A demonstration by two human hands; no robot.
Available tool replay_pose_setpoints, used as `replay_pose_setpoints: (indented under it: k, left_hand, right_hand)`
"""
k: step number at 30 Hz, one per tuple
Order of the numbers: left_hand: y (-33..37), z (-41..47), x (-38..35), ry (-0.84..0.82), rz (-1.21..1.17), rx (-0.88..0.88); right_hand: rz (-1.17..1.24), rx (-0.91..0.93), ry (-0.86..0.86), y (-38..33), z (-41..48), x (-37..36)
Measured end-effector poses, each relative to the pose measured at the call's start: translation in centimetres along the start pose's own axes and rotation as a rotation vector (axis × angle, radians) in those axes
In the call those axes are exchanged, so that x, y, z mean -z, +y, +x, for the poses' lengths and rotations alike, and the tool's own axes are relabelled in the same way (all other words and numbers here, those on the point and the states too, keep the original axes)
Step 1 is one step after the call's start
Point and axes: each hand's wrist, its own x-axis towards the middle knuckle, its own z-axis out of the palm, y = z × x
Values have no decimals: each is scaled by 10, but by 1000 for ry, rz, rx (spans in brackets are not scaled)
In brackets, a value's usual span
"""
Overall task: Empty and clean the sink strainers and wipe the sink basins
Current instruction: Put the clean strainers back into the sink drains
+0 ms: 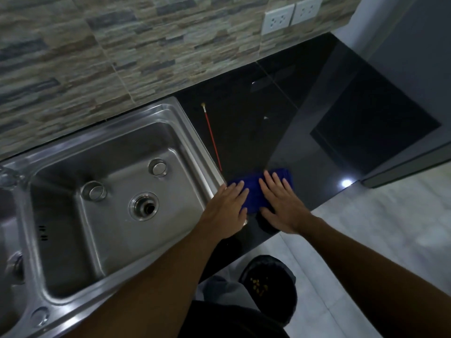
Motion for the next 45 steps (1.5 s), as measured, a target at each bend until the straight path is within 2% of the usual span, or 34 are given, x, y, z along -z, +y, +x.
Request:
replay_pose_setpoints:
  k: [3, 6, 8, 10, 12, 14, 19, 25, 30, 33, 40, 45]
  left_hand:
    - [2, 11, 0, -87, 53, 41]
    - [1, 16, 12, -135, -51, 63]
    - [-6, 13, 18, -77, -115, 80]
    - [-22, 2, 25, 56, -91, 118]
    - [-48, -17, 29, 123, -62, 200]
    - [-80, -40, 31, 120, -34, 272]
    - [-170, -111, 29, 111, -10, 532]
    - [-253, -190, 24, 141, -15, 745]
    - [-310, -240, 4, 127, -111, 837]
    - [-324, -262, -10, 183, -142, 827]
    - [-321, -262, -34, 381, -139, 833]
    - [-327, -260, -43, 384, -106, 829]
  right_hand:
    - [-23, -33, 32, -3, 9, -3]
    - [-41, -39, 5, 0, 19, 10]
    - [-16, -48, 52, -5, 25, 19]
    - [37, -31, 151, -21, 29, 26]
    - [57, 58, 232, -45, 34, 30]
    - [74, 173, 261, -73, 44, 32]
    - [88, 374, 210, -149, 95, 27]
    - [58, 456, 125, -227, 159, 15]
    - [-9, 428, 8, -267, 217, -2]
    - [-66, 401, -48, -277, 245, -15]
    - [-106, 295, -94, -274, 295, -53]
    - [-89, 185, -27, -270, 321, -72]
